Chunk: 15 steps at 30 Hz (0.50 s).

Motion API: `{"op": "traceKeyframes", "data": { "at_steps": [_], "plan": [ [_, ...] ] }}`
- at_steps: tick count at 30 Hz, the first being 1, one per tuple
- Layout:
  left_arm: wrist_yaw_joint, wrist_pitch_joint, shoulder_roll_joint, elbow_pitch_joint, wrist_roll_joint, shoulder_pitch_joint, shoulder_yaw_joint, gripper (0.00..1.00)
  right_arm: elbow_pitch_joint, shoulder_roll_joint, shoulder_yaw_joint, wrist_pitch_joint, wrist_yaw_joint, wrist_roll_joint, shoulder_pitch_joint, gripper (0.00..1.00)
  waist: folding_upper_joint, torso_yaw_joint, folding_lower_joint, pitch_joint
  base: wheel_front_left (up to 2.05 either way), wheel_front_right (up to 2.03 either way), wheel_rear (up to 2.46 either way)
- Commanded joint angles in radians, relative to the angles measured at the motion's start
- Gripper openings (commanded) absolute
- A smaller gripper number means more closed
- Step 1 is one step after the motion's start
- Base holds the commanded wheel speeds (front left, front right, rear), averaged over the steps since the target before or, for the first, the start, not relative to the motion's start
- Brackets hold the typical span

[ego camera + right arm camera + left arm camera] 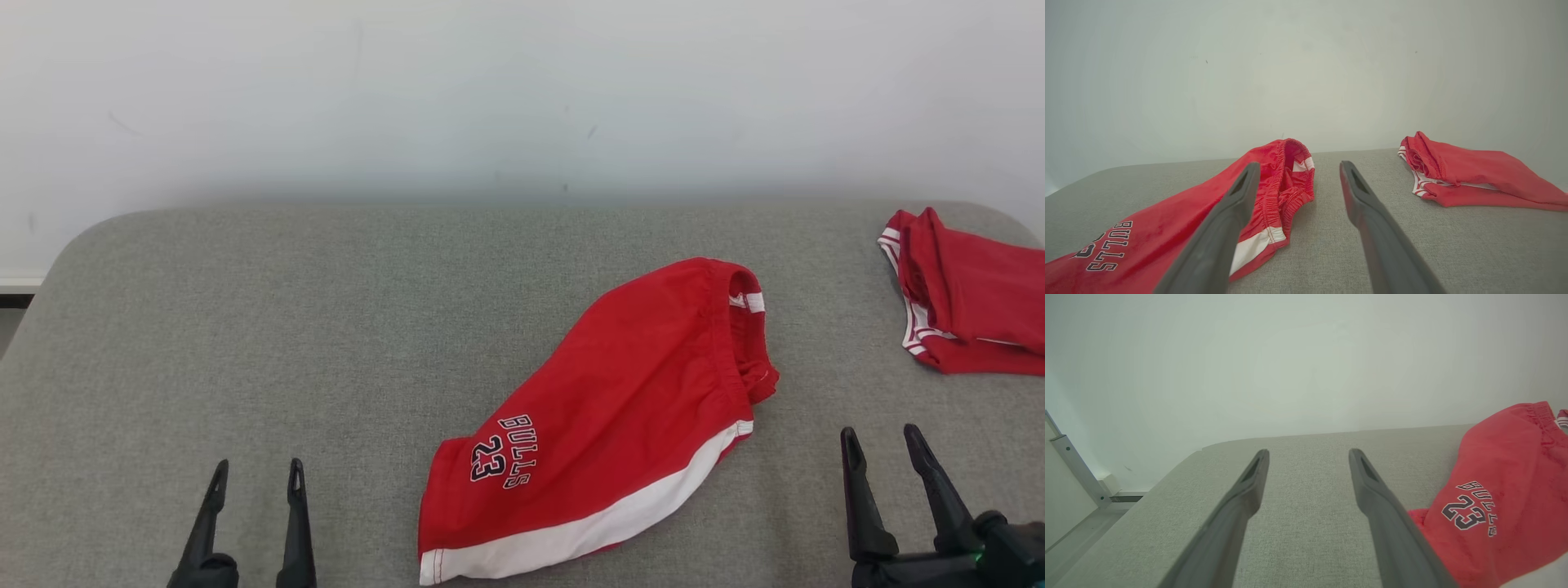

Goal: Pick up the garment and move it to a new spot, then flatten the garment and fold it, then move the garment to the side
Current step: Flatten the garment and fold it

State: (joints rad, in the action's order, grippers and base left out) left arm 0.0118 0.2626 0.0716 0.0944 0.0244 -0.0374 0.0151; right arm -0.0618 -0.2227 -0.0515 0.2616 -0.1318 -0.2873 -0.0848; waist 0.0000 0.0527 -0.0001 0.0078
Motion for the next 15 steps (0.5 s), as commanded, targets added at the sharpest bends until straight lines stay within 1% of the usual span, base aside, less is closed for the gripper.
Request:
{"op": "traceKeyframes", "data": {
  "at_steps": [1, 11, 15],
  "plan": [
    [-0.002, 0.003, 0.0, -0.005, -0.012, -0.013, -0.001, 1.0, 0.004, 0.008, -0.003, 0.004, 0.003, 0.007, -0.011, 1.0, 0.0, 0.001, 0.0001, -0.002, 0.0, 0.0, 0.0],
    [-0.046, 0.003, 0.024, -0.037, -0.016, -0.05, -0.041, 1.0, 0.012, 0.034, 0.005, 0.005, 0.003, 0.037, -0.057, 1.0, 0.0, 0.007, 0.0001, -0.016, 0.0, 0.0, 0.0],
    [-0.06, 0.003, 0.028, -0.047, -0.019, -0.068, -0.049, 1.0, -0.002, 0.03, 0.014, 0.005, 0.003, 0.045, -0.065, 1.0, 0.0, 0.009, 0.0001, -0.022, 0.0, 0.0, 0.0]
  ]
}}
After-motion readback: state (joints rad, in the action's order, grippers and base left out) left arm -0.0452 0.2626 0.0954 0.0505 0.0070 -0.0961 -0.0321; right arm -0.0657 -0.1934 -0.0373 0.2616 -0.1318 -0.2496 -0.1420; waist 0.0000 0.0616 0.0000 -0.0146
